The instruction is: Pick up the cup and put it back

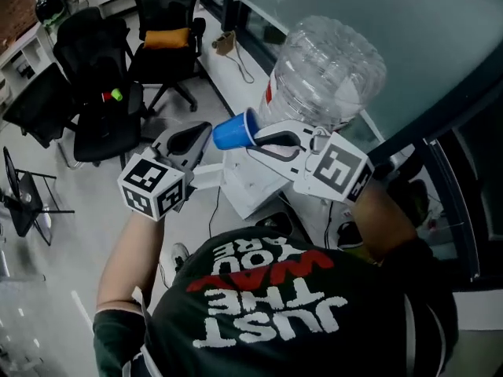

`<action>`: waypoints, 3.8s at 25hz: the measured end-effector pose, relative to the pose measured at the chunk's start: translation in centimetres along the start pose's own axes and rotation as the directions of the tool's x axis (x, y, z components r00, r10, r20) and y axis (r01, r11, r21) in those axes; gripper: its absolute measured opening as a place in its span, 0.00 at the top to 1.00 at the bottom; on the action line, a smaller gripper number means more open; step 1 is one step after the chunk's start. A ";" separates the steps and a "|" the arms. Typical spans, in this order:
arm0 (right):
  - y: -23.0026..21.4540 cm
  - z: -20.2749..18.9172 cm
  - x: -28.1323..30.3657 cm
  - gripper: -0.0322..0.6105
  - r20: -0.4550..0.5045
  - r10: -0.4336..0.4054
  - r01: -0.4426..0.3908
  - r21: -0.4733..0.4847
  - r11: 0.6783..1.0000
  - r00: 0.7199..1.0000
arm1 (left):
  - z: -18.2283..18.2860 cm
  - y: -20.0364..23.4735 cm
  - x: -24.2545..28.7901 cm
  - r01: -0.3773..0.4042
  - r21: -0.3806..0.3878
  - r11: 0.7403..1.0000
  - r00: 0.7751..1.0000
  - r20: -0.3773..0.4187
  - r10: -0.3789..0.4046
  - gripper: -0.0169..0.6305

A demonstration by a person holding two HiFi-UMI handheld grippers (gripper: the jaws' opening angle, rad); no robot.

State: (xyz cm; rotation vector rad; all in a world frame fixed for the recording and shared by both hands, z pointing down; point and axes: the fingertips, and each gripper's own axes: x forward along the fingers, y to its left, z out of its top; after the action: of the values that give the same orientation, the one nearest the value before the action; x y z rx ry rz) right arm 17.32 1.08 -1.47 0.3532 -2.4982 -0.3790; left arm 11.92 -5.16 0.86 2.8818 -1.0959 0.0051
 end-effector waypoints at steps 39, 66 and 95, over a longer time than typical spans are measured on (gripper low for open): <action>29.3 -64.2 53.4 0.87 -0.516 0.334 -0.160 0.352 0.922 0.789 | -83.3 13.3 -5.2 -0.279 -0.442 0.853 0.905 -0.417 0.081 0.96; 22.5 -90.4 52.9 0.87 -0.847 0.080 0.369 0.312 0.875 0.526 | -95.4 9.2 2.7 -0.144 -0.486 0.862 0.876 -0.467 -0.117 0.96; 17.6 -93.7 50.0 0.81 -0.919 -0.059 0.558 0.184 0.809 0.389 | -95.0 10.1 1.4 -0.191 -0.508 0.840 0.879 -0.470 -0.084 0.96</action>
State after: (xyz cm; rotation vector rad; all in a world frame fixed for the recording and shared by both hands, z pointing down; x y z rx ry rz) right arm 29.25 -16.94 104.00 0.9744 -1.3712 0.2822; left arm 7.96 -8.33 96.28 2.1681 -0.8941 0.3354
